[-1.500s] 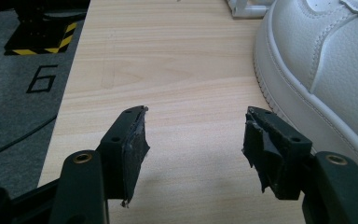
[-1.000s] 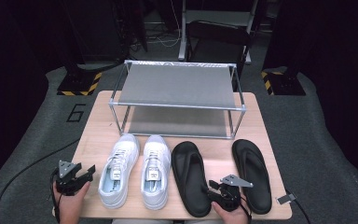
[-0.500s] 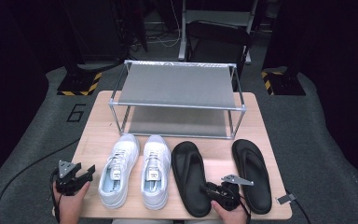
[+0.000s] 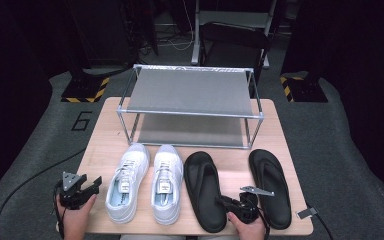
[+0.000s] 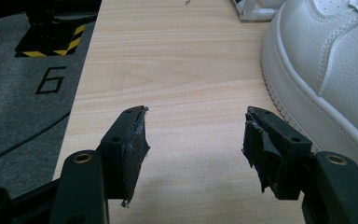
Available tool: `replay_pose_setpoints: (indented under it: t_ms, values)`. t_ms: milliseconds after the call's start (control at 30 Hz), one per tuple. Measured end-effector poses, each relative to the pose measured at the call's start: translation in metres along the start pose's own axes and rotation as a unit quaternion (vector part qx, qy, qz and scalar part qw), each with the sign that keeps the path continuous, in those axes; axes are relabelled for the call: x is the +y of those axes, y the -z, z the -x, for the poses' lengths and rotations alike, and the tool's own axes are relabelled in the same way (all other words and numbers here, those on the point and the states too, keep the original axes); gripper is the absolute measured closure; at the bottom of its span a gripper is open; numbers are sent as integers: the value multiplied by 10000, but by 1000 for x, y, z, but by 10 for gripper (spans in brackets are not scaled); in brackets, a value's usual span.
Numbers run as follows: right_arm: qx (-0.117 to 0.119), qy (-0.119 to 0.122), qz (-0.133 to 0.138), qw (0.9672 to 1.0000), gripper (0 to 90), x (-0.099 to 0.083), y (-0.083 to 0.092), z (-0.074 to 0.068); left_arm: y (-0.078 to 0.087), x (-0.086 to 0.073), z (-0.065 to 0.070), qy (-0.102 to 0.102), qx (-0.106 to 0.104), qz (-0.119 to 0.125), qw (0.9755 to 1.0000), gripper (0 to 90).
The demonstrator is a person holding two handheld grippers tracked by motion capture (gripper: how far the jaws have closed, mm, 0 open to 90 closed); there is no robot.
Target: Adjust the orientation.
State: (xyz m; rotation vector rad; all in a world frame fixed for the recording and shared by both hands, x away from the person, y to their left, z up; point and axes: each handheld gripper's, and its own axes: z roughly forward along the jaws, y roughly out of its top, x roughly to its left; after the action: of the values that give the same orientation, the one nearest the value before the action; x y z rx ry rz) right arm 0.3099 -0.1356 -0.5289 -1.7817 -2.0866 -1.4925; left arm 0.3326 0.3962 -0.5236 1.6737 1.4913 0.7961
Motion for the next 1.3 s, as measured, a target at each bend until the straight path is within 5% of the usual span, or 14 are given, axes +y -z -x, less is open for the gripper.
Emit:
replay_pose_setpoints:
  t_ms: [133,600,833,1000,1300]
  values:
    - [30,-265,77,9996,656,-1,2,1,0,0,0,16,10,22,10000,387]
    - [-85,-418,442,9981,679,-5,6,1,0,0,-1,-6,-3,3,10000,387]
    - [-277,-632,773,9946,679,-7,14,7,0,0,0,10,31,118,9999,387]
    - [-350,-574,705,9952,669,-8,12,6,1,0,-1,4,6,59,10000,388]
    - [-73,-641,379,9972,637,-3,8,12,1,0,-2,2,10,67,10000,388]
